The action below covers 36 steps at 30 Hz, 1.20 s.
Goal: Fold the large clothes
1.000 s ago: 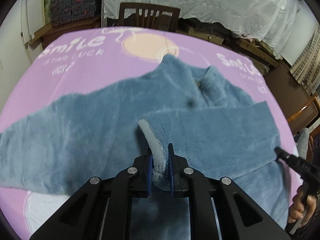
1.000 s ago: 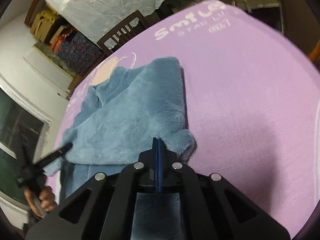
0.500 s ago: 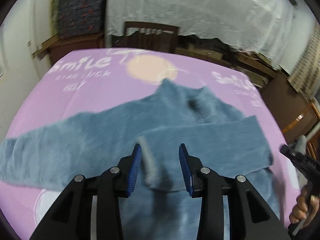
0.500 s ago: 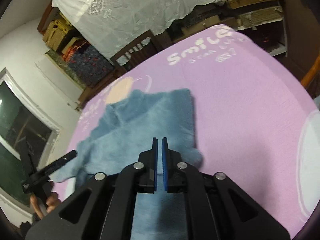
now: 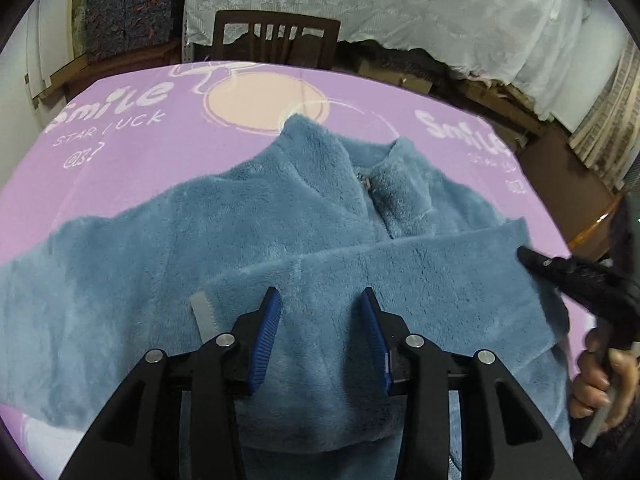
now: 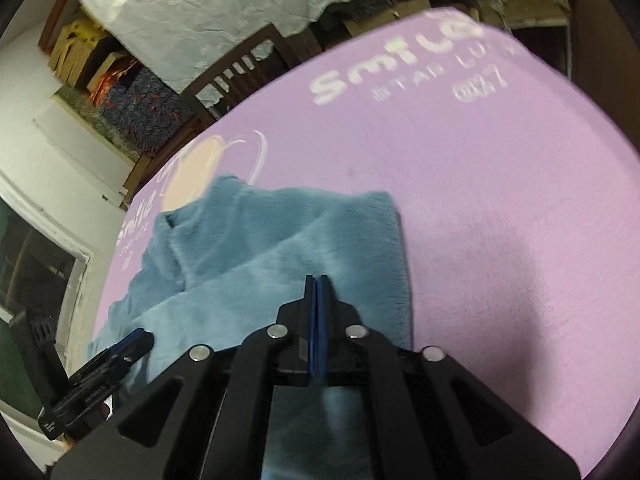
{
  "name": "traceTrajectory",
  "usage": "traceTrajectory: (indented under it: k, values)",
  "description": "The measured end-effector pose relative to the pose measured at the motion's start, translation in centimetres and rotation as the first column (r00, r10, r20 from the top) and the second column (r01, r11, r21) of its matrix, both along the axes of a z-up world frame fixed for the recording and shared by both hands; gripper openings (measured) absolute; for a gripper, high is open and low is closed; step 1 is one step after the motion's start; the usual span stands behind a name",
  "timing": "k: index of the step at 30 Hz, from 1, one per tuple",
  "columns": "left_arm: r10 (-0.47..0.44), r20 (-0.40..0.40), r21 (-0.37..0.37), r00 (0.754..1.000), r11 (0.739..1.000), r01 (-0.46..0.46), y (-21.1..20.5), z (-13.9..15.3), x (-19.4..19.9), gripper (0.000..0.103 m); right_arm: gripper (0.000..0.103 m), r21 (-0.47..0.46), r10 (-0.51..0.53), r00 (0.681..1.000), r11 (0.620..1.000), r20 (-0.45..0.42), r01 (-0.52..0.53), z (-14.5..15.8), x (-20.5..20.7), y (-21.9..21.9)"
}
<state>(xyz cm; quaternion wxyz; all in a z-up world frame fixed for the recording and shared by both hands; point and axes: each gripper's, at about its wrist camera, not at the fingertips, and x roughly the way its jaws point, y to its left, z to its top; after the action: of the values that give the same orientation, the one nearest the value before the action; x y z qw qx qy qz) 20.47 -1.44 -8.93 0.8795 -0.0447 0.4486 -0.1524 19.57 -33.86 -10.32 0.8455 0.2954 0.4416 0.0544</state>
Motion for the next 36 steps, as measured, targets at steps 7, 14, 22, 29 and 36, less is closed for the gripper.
traceTrajectory:
  k: [7,14,22,29,36]
  values:
    - [-0.013,0.023,-0.013,1.0,1.0,0.013,0.4,-0.4,-0.4,0.042,0.0,0.098,-0.009,1.0,0.995,0.007,0.008,-1.1,-0.4,-2.0]
    - [0.011,-0.018,-0.123,1.0,0.992,-0.013,2.3,0.0,-0.3,0.042,0.006,-0.043,-0.026,0.996,0.999,0.083,0.03,2.9,-3.3,-0.5]
    - [0.002,-0.003,-0.073,1.0,0.997,-0.002,2.1,-0.1,-0.9,0.042,0.006,-0.058,0.112,0.994,0.992,0.005,-0.112,1.9,-4.6,3.3]
    - [0.081,-0.038,-0.146,0.996,0.986,-0.086,5.7,1.3,-2.3,0.038,0.0,-0.07,0.048,0.998,0.996,-0.034,-0.051,1.3,-5.8,2.3]
    - [0.302,0.004,-0.173,0.953,0.939,-0.297,15.5,3.9,-7.5,0.056,0.022,-0.101,0.059,0.993,0.994,0.1,-0.049,6.2,-10.5,4.6]
